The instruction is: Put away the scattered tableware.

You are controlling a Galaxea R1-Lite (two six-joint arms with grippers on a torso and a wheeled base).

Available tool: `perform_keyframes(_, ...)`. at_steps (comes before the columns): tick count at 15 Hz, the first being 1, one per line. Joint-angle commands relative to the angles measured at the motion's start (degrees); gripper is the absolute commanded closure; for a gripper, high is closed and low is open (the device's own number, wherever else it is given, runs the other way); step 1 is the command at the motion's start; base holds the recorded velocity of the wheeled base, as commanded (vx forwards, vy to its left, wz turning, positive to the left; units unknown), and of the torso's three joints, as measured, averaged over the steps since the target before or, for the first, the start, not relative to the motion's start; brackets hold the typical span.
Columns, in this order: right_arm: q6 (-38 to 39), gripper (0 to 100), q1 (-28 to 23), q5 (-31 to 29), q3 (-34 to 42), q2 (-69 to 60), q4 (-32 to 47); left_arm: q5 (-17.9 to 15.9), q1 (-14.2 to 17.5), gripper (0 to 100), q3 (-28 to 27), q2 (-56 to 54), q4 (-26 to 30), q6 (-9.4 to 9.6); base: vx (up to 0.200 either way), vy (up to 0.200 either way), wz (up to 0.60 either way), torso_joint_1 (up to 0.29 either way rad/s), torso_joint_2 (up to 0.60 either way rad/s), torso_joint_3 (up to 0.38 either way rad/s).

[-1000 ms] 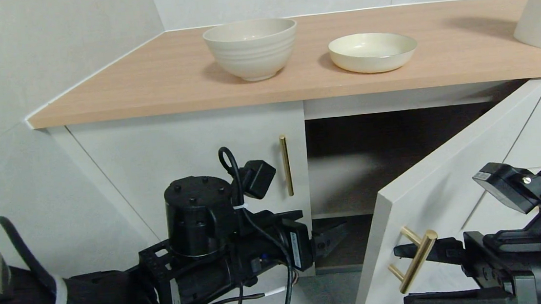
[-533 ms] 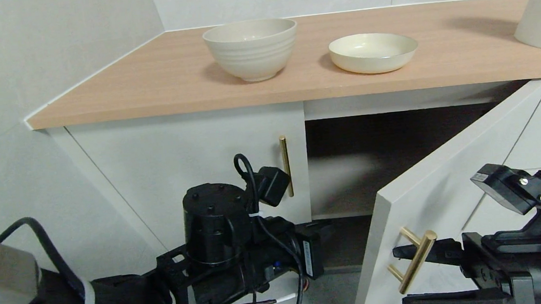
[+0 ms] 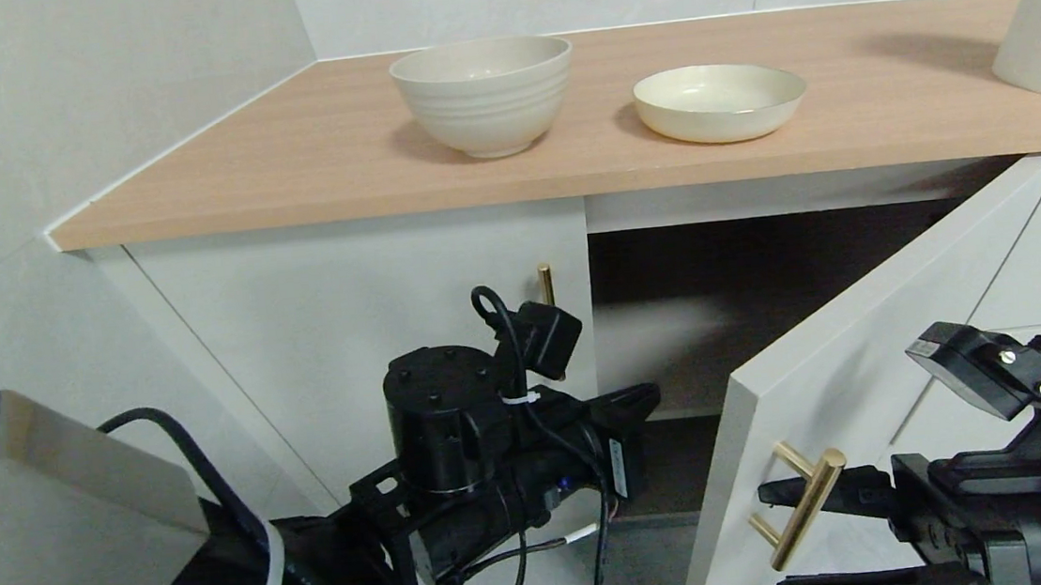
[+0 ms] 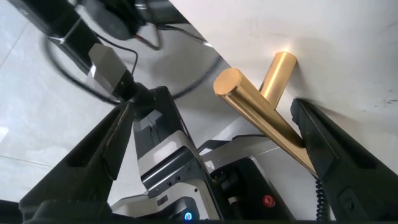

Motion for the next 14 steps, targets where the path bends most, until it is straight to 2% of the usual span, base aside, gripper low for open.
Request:
perform_keyframes(1,-0.01,0,-0.05,-0.04,0.10,-0.22,-0.16,-0.11,0.00,100,-0.77,3.18,-0.41,2.41,0.000,0.000,0.00,0.000,0.00,0.000)
perform_keyframes(2,-0.01,0,-0.05,-0.04,0.19,-0.40,-0.16,-0.19,-0.53,100,-0.59,3.88,-0.59,3.99,0.000,0.000,0.00,0.000,0.00,0.000)
perform_keyframes(5,-0.10,0,-2.51,-0.04,0.19,-1.19,-0.16,-4.41,-3.43,100,0.20,4.32,-7.27,3.99,0.000,0.000,0.00,0.000,0.00,0.000)
perform_keyframes(6,-0.01,0,-3.22,-0.13,0.28,-1.98,-0.16,-4.85,-3.60,100,0.99,4.41,-9.20,3.99,0.000,0.000,0.00,0.000,0.00,0.000)
perform_keyframes(9,-0.10,0,-3.66,-0.57,1.86,-4.79,0.01,-5.03,-3.69,100,0.81,5.55,-9.64,3.99,0.000,0.000,0.00,0.000,0.00,0.000)
perform_keyframes(14,0.08,0,-4.71,-1.01,9.60,-10.94,0.28,-5.64,-4.39,100,0.81,5.82,-9.46,3.99,0.000,0.000,0.00,0.000,0.00,0.000)
